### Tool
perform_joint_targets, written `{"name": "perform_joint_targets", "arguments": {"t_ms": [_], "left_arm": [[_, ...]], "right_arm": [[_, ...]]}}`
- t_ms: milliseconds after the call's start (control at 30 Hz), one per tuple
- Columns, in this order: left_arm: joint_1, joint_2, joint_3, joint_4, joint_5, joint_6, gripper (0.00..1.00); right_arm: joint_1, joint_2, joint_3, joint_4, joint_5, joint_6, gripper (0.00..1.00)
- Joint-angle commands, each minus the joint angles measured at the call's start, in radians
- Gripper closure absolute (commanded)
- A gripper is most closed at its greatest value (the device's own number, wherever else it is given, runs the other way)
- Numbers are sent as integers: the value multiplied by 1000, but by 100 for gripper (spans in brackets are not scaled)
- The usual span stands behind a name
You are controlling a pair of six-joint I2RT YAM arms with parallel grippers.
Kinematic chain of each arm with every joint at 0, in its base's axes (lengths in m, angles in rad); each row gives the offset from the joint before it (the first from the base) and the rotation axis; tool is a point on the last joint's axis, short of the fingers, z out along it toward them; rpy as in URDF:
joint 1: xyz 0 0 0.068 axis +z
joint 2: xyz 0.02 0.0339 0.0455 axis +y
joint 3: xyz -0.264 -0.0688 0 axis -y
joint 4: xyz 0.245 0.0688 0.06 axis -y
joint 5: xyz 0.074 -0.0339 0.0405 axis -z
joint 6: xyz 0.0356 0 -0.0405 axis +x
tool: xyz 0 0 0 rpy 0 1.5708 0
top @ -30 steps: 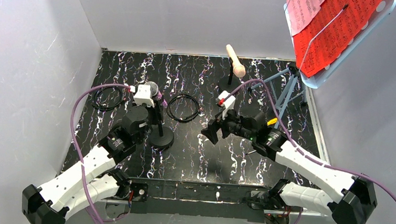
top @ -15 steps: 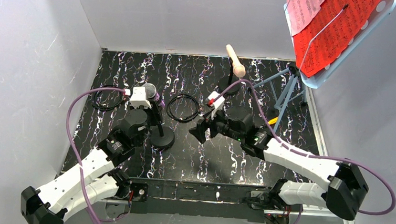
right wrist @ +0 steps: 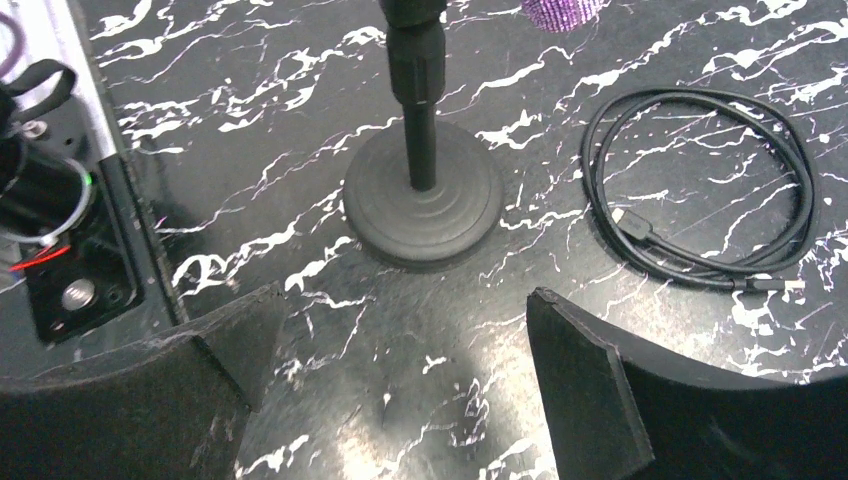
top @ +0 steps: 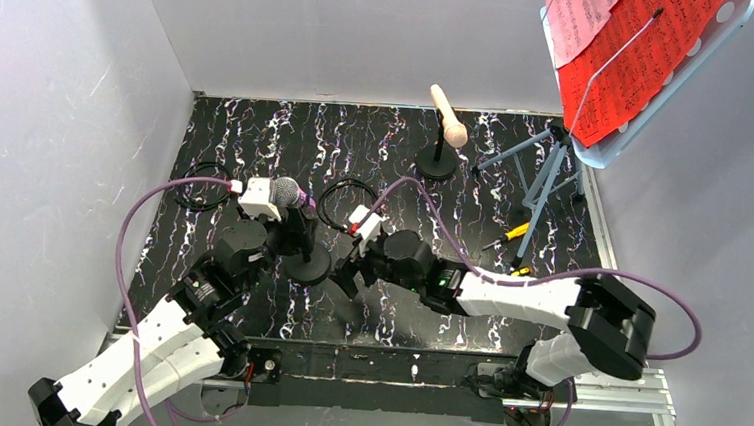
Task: Pack up the instrument practice props
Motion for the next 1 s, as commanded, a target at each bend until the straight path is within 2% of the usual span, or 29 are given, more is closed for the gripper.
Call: {"name": "perform_joint_targets", "arguments": {"t_ms": [0,200,433,733,967], "left_arm": [[-3,-51,61,-112,36,8,30],[-2,-98,121,-274,52,-22,28],[-3,-135,210,-433,110,-28,25],[-3,-163,298,-476,220,31,23],[-3,-226,317,-473,187,88,22]], "right_arm": [[39,98,38,229,159,-19,1],[82,280,73,425,247,-14,1],[100,461,151,540,296,-8,2],[106,629,225,590,386,-33,1],[90,664,210,596,418,-73,1]]}}
